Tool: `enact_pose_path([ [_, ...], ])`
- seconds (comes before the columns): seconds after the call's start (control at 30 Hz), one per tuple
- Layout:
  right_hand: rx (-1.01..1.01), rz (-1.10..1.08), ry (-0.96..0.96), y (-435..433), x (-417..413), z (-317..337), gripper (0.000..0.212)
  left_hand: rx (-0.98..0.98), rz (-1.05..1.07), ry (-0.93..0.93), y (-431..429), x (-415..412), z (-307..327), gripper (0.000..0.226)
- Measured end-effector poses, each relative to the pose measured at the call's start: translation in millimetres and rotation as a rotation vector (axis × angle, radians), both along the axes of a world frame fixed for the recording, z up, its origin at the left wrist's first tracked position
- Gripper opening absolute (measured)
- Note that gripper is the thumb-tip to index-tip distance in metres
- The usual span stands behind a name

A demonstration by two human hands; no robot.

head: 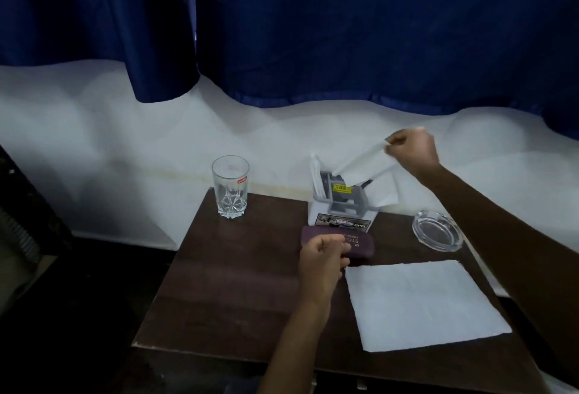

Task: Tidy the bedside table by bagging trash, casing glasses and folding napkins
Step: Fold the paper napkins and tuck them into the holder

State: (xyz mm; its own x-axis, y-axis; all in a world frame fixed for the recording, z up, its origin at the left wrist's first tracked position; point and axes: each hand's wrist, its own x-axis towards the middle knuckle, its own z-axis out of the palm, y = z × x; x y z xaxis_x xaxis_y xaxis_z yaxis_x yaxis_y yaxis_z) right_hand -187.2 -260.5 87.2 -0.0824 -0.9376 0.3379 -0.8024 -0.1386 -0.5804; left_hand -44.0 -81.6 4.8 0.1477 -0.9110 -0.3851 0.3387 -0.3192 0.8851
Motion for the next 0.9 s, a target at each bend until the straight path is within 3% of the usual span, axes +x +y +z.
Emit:
enact_pose_path([
  [0.13,0.005,0.035,0.207,-11,17,3,0.023,0.012,-0.028,-0.017,-1,-1,2,0.016],
  [0.33,0.039,0.104,0.356,-15,29,8,0.027,0.028,-0.037,-0.046,-1,-3,4,0.021],
  [0.53,0.077,0.192,0.326,-15,42,-2,0.032,0.032,-0.049,-0.068,0,-5,5,0.020],
  [0.9,0.198,0.157,0.236,-24,38,-20,0.036,0.018,-0.061,-0.085,2,-6,7,0.015],
])
